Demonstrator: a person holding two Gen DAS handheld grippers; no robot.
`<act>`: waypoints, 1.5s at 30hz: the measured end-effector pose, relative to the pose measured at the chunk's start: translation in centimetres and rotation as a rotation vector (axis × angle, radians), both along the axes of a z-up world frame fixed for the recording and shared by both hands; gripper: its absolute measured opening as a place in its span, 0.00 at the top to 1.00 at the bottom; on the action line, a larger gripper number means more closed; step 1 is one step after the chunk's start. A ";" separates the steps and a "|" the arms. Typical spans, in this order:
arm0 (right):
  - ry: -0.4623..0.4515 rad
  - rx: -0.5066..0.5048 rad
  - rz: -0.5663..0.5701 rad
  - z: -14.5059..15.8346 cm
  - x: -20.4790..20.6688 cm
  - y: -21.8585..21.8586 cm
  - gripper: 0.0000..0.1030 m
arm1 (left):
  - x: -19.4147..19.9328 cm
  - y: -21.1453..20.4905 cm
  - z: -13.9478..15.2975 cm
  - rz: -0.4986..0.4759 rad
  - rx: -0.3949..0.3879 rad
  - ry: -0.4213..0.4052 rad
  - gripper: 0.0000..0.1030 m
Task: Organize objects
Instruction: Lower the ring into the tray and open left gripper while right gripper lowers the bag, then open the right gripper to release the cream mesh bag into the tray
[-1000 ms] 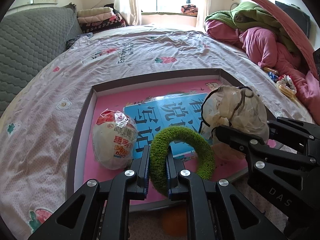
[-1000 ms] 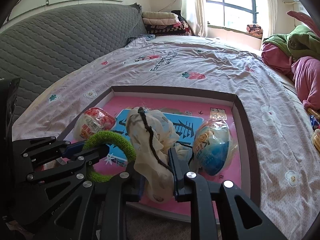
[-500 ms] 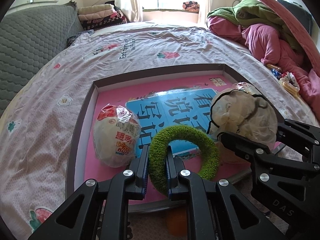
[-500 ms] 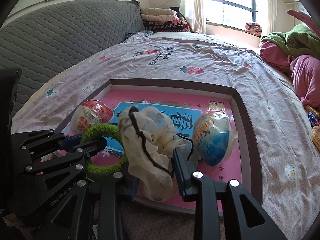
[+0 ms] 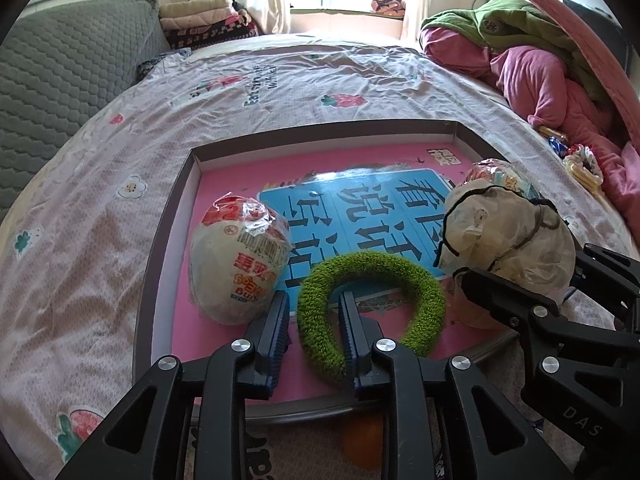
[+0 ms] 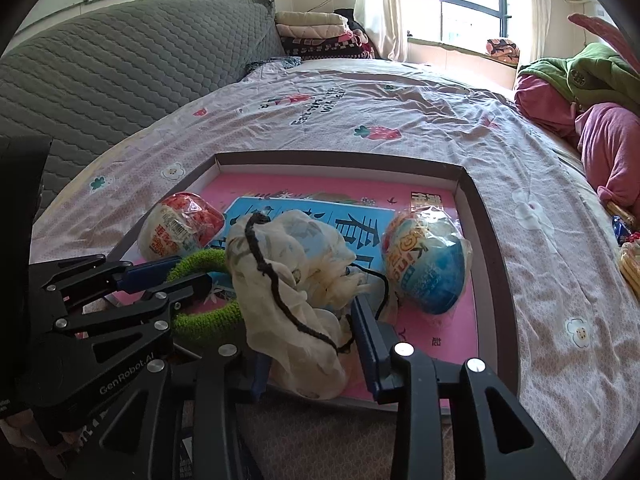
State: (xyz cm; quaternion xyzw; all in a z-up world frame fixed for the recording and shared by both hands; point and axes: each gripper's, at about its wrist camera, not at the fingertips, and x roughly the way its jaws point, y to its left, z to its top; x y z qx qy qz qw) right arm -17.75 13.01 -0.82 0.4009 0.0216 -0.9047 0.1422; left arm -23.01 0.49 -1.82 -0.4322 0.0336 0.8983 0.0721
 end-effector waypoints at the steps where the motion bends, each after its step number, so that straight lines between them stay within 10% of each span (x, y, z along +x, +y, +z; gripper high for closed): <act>1: -0.001 0.001 -0.002 0.0 0.0 0.0 0.64 | 0.0 -0.1 0.0 0.002 0.001 0.000 0.72; 20: 0.017 -0.005 -0.040 1.0 1.2 1.0 0.64 | 1.1 -0.5 1.3 -0.019 0.013 0.016 0.44; 45: 0.129 -0.015 -0.112 4.2 1.6 3.7 0.62 | 1.5 -1.9 2.8 0.004 0.042 0.059 0.42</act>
